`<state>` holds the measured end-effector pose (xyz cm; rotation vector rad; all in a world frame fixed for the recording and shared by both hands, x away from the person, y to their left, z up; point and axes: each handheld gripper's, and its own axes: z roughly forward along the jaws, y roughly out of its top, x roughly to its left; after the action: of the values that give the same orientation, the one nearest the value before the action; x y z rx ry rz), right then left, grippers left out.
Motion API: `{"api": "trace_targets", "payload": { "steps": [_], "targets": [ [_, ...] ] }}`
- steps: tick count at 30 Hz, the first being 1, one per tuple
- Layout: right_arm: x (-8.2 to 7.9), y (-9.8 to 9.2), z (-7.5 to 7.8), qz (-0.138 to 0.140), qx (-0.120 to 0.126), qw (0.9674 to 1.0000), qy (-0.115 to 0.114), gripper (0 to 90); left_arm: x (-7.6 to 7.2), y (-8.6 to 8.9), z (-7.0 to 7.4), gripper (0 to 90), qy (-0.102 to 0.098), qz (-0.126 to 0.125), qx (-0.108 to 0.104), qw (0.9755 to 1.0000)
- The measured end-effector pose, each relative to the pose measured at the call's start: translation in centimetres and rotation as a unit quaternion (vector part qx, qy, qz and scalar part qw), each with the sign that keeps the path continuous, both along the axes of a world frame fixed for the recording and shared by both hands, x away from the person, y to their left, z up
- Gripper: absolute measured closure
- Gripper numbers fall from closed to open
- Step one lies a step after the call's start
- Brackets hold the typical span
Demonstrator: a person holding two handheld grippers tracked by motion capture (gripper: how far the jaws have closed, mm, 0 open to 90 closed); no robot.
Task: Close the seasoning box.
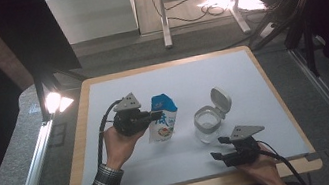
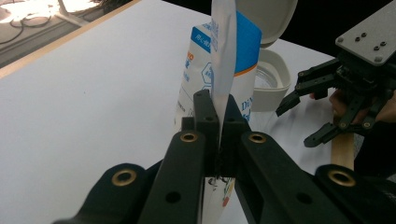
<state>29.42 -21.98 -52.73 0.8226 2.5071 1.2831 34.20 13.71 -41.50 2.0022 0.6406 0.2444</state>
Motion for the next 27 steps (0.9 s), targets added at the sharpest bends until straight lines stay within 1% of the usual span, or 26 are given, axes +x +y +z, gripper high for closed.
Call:
{"api": "trace_targets", "payload": {
  "steps": [3, 6, 9, 13, 15, 18, 21, 24, 27],
  "targets": [
    [-0.2, 0.6, 0.0, 0.007, 0.001, 1.0000, 0.001, 35.1, -0.5, -0.3, 0.1, 90.0, 0.002, -0.002, -0.005, 1.0000],
    [-0.4, 1.3, 0.0, 0.015, -0.005, 0.9999, -0.001, 35.0, -0.9, -0.6, 0.2, 90.0, 0.004, -0.006, -0.010, 0.9999],
    [-0.4, 2.0, -0.1, 0.021, -0.005, 0.9998, 0.000, 35.1, -1.3, -1.0, 0.2, 90.0, 0.004, -0.010, -0.012, 0.9999],
    [-0.4, 2.9, -0.1, 0.019, 0.009, 0.9997, 0.011, 35.1, -1.8, -1.5, 0.3, 90.0, 0.007, -0.011, -0.011, 0.9999],
    [-0.5, 3.3, -0.2, 0.019, 0.013, 0.9997, 0.011, 35.1, -2.0, -1.7, 0.3, 90.0, 0.008, -0.010, -0.008, 0.9999],
    [-0.6, 4.1, -0.3, 0.018, 0.010, 0.9998, 0.006, 35.1, -2.3, -1.9, 0.4, 90.0, 0.010, -0.011, -0.008, 0.9999],
    [-0.6, 4.8, -0.3, 0.019, 0.008, 0.9998, 0.003, 35.1, -2.6, -2.2, 0.7, 90.0, 0.008, -0.011, -0.005, 0.9999],
    [-0.7, 5.5, -0.2, 0.016, 0.005, 0.9998, -0.005, 35.1, -2.8, -2.5, 1.0, 90.0, 0.008, -0.013, -0.009, 0.9998],
    [-0.8, 6.4, -0.2, 0.012, -0.007, 0.9997, -0.021, 35.2, -3.1, -2.9, 1.4, 90.0, 0.008, -0.016, -0.010, 0.9998]
  ]
}}
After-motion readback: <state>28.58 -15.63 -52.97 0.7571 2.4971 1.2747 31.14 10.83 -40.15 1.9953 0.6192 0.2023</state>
